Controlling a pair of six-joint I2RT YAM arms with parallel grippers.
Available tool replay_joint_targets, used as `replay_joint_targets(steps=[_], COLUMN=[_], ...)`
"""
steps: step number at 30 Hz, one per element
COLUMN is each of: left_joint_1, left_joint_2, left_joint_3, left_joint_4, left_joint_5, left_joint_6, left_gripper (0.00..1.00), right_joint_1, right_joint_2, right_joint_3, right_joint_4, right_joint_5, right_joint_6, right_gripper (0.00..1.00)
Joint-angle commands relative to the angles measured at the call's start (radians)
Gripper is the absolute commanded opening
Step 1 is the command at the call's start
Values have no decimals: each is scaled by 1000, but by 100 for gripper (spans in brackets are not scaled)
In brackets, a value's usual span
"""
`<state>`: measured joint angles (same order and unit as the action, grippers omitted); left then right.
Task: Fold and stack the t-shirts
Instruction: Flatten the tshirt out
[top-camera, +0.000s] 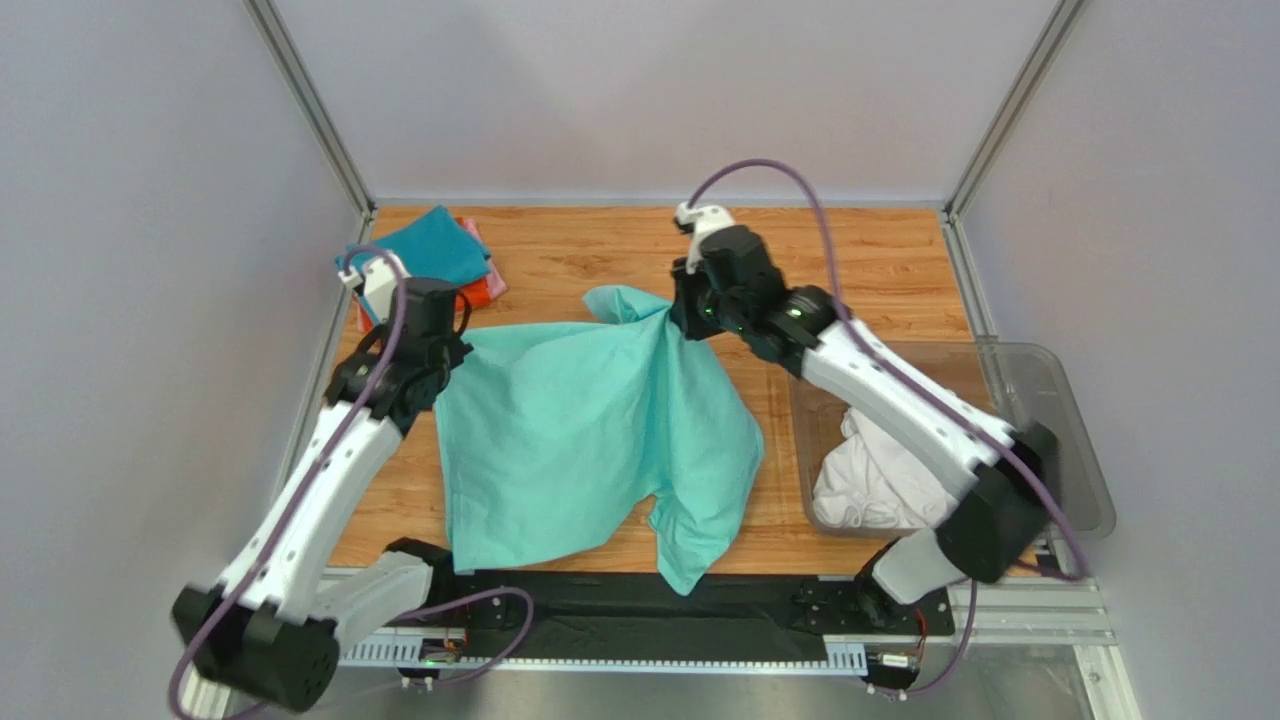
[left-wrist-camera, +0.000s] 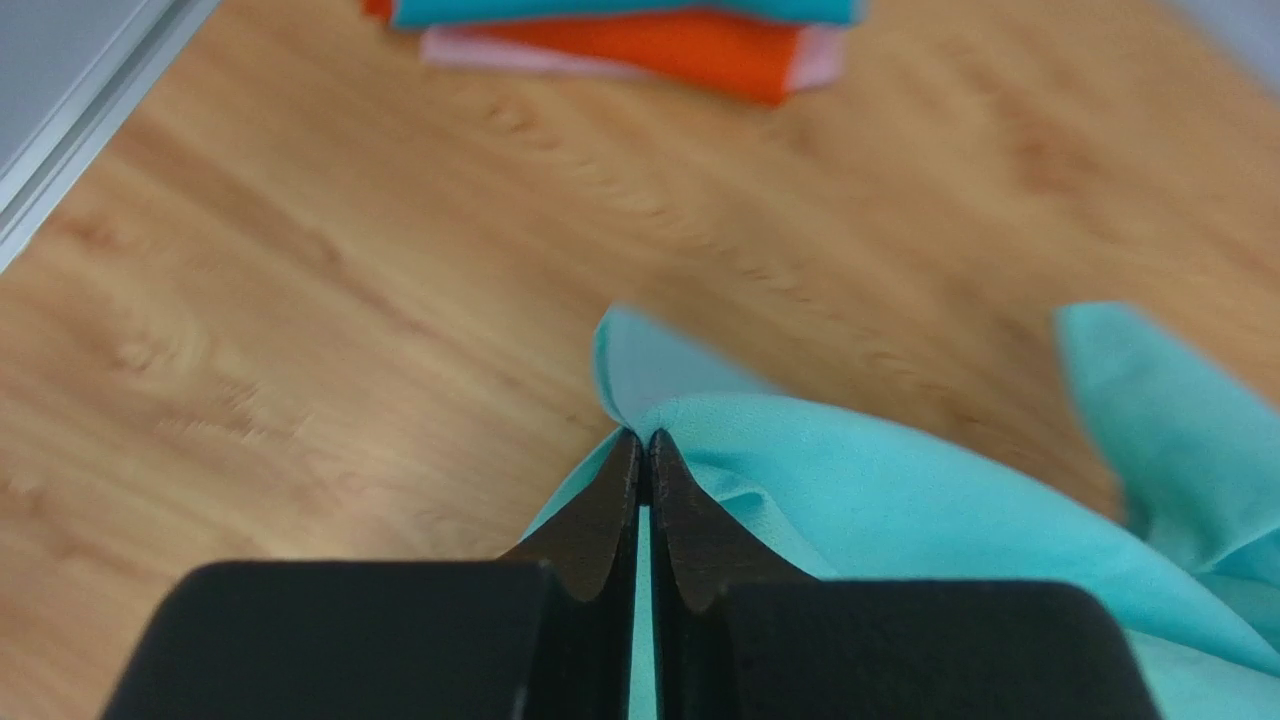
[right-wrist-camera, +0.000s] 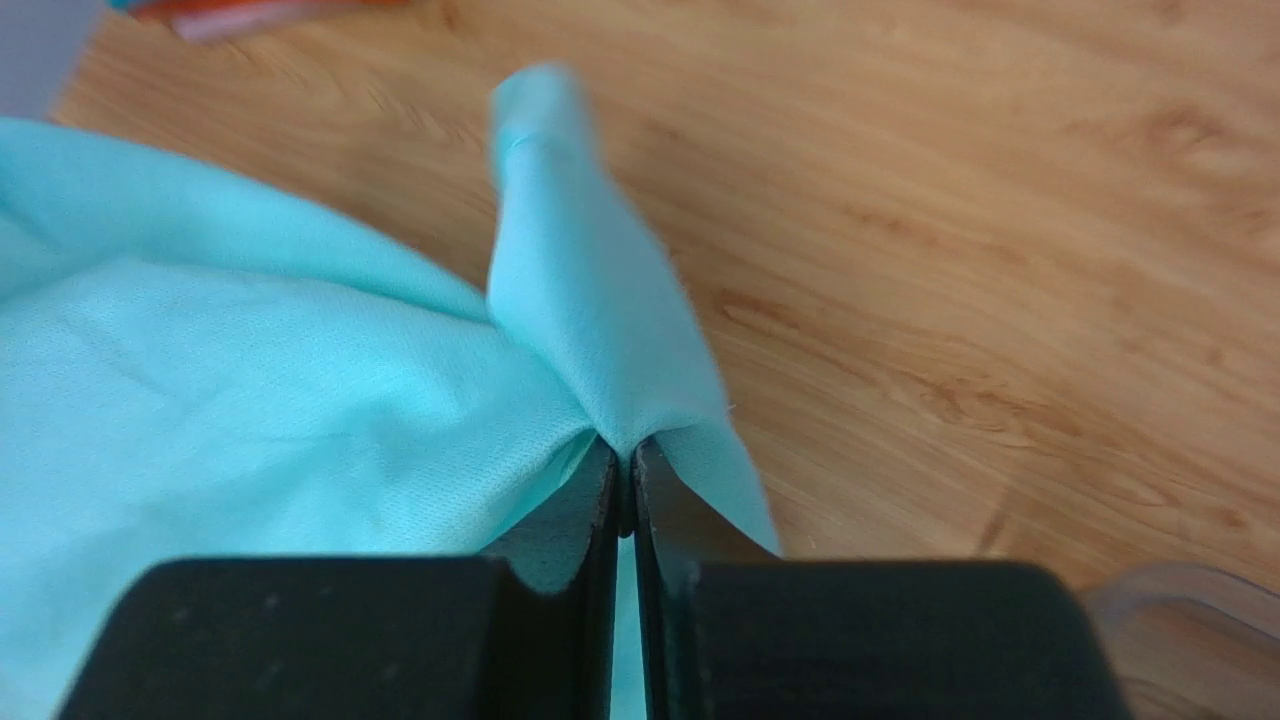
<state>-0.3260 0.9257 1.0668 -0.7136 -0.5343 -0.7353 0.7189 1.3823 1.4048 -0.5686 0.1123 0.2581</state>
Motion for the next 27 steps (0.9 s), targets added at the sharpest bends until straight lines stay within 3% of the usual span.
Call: replay_joint_targets(steps=[1,2,3,4,5,6,9,11,13,16,21,27], left_joint_1=[149,178,221,229,231,231,231,229,229,225,223,223], left_joint_2=[154,201,281,313,334,343,270,179,115,-19,-261,-416], left_joint_3=[-39,-28,20,45,61,73,20,-31,-120,-247,-418,-565], left_joint_4=[12,5,-56,-82,-99,-102,-51,-9,40,71,-6,-18], left_joint_5=[-44,21,45,51,50,66,180,330,490,611,602,652], left_joint_6=[-30,-26,-32,-41,-38,-32,-10,2,5,-4,-28,-91], left_gripper=[9,47,70,94,100,100,100,100,100,100,100,100], right_joint_1=[-32,-36,-41,-41,-39,-39,-18,2,46,134,279,317], right_joint_2=[214,312,349,404,418,423,367,287,195,82,-35,-63], right_joint_3=[-3,46,83,111,150,157,96,19,-50,-205,-450,-599], right_joint_4=[118,90,69,44,-2,-17,-16,-13,-10,22,81,162], right_joint_5=[-155,-146,-138,-126,-117,-114,-65,-27,12,39,115,153], right_joint_6=[-69,-65,-62,-57,-56,-53,-22,19,62,147,317,426], right_gripper=[13,26,47,62,72,99,100,100,100,100,100,100])
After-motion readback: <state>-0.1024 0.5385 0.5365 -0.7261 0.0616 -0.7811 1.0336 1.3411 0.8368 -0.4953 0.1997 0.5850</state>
